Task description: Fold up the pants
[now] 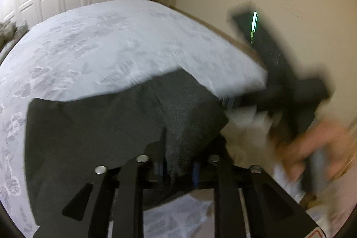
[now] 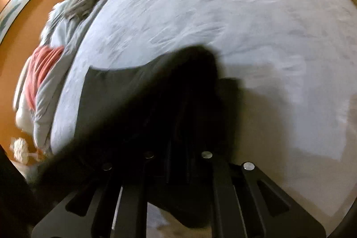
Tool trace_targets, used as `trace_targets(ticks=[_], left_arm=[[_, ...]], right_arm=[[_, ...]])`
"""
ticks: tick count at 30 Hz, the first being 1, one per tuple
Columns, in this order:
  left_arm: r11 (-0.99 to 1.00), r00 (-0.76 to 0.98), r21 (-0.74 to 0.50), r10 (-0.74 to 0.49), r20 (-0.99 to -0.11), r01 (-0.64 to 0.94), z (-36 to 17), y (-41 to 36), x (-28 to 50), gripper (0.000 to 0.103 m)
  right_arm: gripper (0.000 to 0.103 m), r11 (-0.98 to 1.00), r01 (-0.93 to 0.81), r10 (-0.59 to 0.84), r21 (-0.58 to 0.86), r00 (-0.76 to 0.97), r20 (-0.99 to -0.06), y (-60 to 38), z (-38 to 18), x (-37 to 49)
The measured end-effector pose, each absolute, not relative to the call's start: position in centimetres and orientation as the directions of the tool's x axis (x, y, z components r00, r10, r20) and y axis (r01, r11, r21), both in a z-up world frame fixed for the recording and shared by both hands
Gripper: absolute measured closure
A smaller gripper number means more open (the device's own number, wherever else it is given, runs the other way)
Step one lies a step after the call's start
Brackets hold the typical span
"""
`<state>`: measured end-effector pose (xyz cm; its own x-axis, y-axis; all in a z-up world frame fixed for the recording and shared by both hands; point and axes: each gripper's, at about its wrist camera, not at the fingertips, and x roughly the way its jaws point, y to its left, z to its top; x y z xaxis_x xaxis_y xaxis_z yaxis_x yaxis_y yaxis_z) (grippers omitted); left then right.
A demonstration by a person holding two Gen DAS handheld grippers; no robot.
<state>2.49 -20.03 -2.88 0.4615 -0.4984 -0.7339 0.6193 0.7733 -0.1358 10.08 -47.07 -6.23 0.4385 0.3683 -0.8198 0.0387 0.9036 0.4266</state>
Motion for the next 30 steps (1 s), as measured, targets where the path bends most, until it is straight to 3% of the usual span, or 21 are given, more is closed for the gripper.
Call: trace_targets(ticks=[1, 2, 4, 6, 8, 11, 13, 16, 18, 20, 24, 25, 26, 27, 30], left_arm=[[0.766, 0.444, -0.124, -0.487, -0.752, 0.630, -4.1, -20.8, 2.1, 0.077], [0.761, 0.420, -0.126, -0.479, -0.771, 0.636, -5.4, -21.4, 1.7, 0.070], [0.769, 0.411, -0.121, -0.459, -0.787, 0.628, -7.1, -22.0, 1.0, 0.063], [0.777, 0.470, -0.094, -0.467, -0.749, 0.623, -7.1, -21.7, -0.2, 0.055], [0.755, 0.421, -0.152, -0.508, -0.752, 0.638, -6.4, -21.0, -1.3, 0.032], [0.769, 0.456, -0.147, -0.509, -0.730, 0.623, -4.6, -18.1, -2.5, 0.025], [0.804, 0.525, -0.094, -0.466, -0.712, 0.587, -3.2, -15.2, -2.6, 0.021], [0.865, 0.596, -0.078, -0.405, -0.693, 0.496, -1.9, -10.1, -1.6, 0.017], [0.896, 0.604, -0.107, -0.375, -0.703, 0.432, -1.8, -6.6, -0.2, 0.017], [0.922, 0.579, -0.190, -0.363, -0.730, 0.339, -2.8, -2.4, 2.2, 0.017], [0.904, 0.495, -0.409, -0.415, -0.764, 0.127, -6.7, 4.0, 5.5, 0.017], [0.880, 0.491, -0.467, -0.446, -0.748, 0.088, -7.6, 5.5, 5.9, 0.017], [0.871, 0.497, -0.485, -0.458, -0.737, 0.084, -7.9, 6.0, 5.9, 0.017], [0.864, 0.508, -0.495, -0.466, -0.724, 0.087, -8.2, 6.4, 5.9, 0.017], [0.850, 0.495, -0.514, -0.497, -0.713, 0.113, -8.5, 5.7, 6.4, 0.017]], right_arm=[[0.081, 0.919, 0.087, 0.300, 0.384, 0.476, -0.827, -48.4, -5.3, 9.3], [0.061, 0.930, 0.128, 0.240, 0.346, 0.503, -0.831, -49.3, -4.5, 8.6], [0.044, 0.934, 0.179, 0.156, 0.309, 0.574, -0.804, -50.8, -3.0, 6.6], [0.044, 0.932, 0.132, 0.201, 0.337, 0.585, -0.786, -50.6, -2.7, 5.3], [0.041, 0.931, 0.089, 0.241, 0.354, 0.577, -0.780, -49.4, -3.1, 4.7], [0.030, 0.929, 0.022, 0.307, 0.370, 0.512, -0.802, -46.5, -4.6, 4.8], [0.030, 0.943, -0.030, 0.307, 0.332, 0.464, -0.831, -44.1, -5.6, 4.8], [0.010, 0.968, -0.096, 0.252, 0.234, 0.419, -0.872, -41.3, -7.2, 4.7], [0.010, 0.980, -0.097, 0.199, 0.175, 0.371, -0.907, -40.5, -9.1, 5.0], [0.008, 0.974, -0.064, 0.224, 0.215, 0.363, -0.905, -40.9, -9.9, 5.3], [0.008, 0.975, -0.002, 0.197, 0.224, 0.479, -0.856, -43.0, -6.2, 4.9], [0.011, 0.970, 0.025, 0.193, 0.241, 0.523, -0.830, -44.0, -5.3, 4.5], [0.027, 0.962, 0.056, 0.192, 0.268, 0.560, -0.806, -45.0, -4.6, 4.4], [0.037, 0.942, 0.098, 0.209, 0.322, 0.578, -0.789, -46.5, -4.3, 4.6], [0.040, 0.875, 0.176, 0.278, 0.450, 0.578, -0.767, -49.0, -5.4, 5.6]])
